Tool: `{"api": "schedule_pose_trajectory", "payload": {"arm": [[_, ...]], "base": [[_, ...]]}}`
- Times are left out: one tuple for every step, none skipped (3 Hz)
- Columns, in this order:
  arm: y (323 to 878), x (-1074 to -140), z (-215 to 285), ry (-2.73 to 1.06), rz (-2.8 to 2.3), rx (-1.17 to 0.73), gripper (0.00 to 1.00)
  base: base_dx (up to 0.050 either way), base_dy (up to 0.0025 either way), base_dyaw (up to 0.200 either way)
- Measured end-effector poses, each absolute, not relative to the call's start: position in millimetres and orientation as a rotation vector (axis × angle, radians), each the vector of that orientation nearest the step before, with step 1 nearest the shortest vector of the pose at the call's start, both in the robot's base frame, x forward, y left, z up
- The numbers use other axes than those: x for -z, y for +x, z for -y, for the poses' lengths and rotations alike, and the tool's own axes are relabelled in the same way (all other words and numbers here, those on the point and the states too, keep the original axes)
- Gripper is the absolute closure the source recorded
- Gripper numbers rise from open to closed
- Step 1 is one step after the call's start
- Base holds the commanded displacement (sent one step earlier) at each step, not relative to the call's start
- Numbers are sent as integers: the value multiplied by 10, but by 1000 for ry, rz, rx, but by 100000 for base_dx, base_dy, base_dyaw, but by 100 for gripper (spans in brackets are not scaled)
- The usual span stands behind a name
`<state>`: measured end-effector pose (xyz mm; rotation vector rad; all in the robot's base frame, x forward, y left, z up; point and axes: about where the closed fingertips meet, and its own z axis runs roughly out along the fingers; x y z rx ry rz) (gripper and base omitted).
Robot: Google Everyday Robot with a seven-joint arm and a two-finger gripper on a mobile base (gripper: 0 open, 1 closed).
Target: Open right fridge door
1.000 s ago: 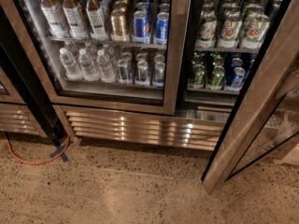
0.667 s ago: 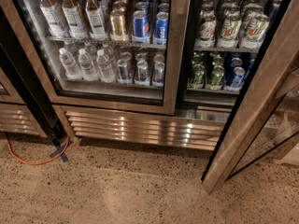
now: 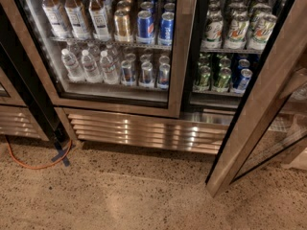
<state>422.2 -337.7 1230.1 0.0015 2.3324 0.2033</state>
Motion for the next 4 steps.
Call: {"api": "schedule_pose_trajectory", "payload": {"arm": [[4115, -12267, 2857, -232, -2332, -365, 0], [4163, -12305, 2800, -242, -2299, -390, 0], [4222, -12271, 2741, -268, -2320, -377, 0], [4202, -12265, 2733, -274, -2324, -372, 0]], "base": [[0, 0, 0], [0, 0, 0], [0, 0, 0], [0, 0, 0]]}}
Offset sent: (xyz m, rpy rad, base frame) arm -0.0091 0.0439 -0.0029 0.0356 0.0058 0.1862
